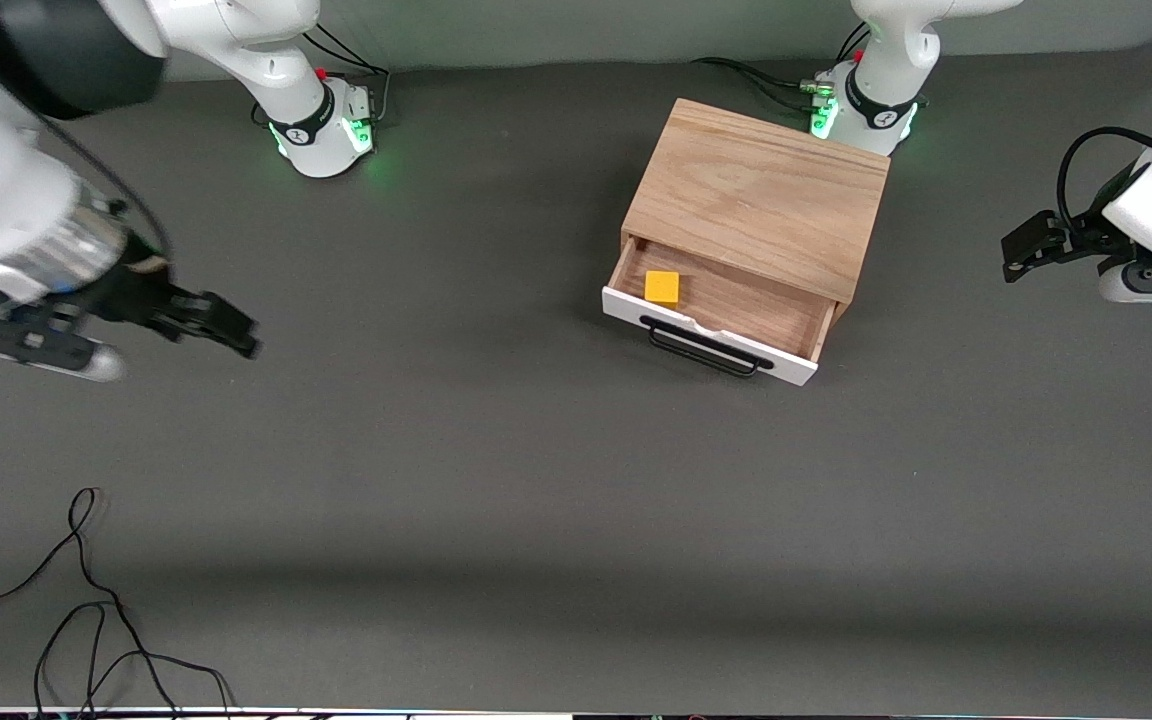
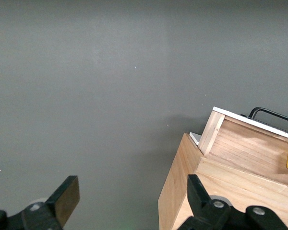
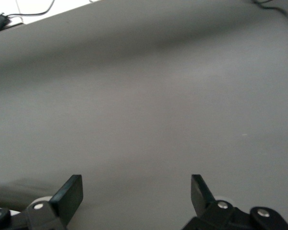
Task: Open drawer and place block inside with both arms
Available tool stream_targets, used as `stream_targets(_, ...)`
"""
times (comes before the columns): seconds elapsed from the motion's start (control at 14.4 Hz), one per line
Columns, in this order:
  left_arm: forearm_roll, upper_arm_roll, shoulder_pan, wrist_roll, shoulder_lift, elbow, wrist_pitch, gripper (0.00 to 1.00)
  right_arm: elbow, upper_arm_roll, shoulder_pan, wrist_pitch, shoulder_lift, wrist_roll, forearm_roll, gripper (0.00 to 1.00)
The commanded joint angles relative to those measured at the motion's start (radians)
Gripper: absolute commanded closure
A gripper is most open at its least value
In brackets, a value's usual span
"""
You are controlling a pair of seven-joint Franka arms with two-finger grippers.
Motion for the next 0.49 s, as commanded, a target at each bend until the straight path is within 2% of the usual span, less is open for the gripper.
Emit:
stream_targets(0.0,0.014,0.001,-0.005,0.006,-0.001,0.014,-0.016,0.00,-0.158,-0.092,0.012,0.044,-0.118,-0.174,0.012,0.00)
stream_targets(0.14,0.014,0.001,-0.005,0.006,0.000,0.014,-0.016,0.00,-0.155,-0.143,0.012,0.033,-0.119,-0.300,0.008,0.00)
stream_targets(0.42,0.014,0.001,-0.005,0.006,0.000,0.014,-0.014,0.00,-0.118,-0.154,0.010,-0.028,-0.104,-0.394,0.003,0.00)
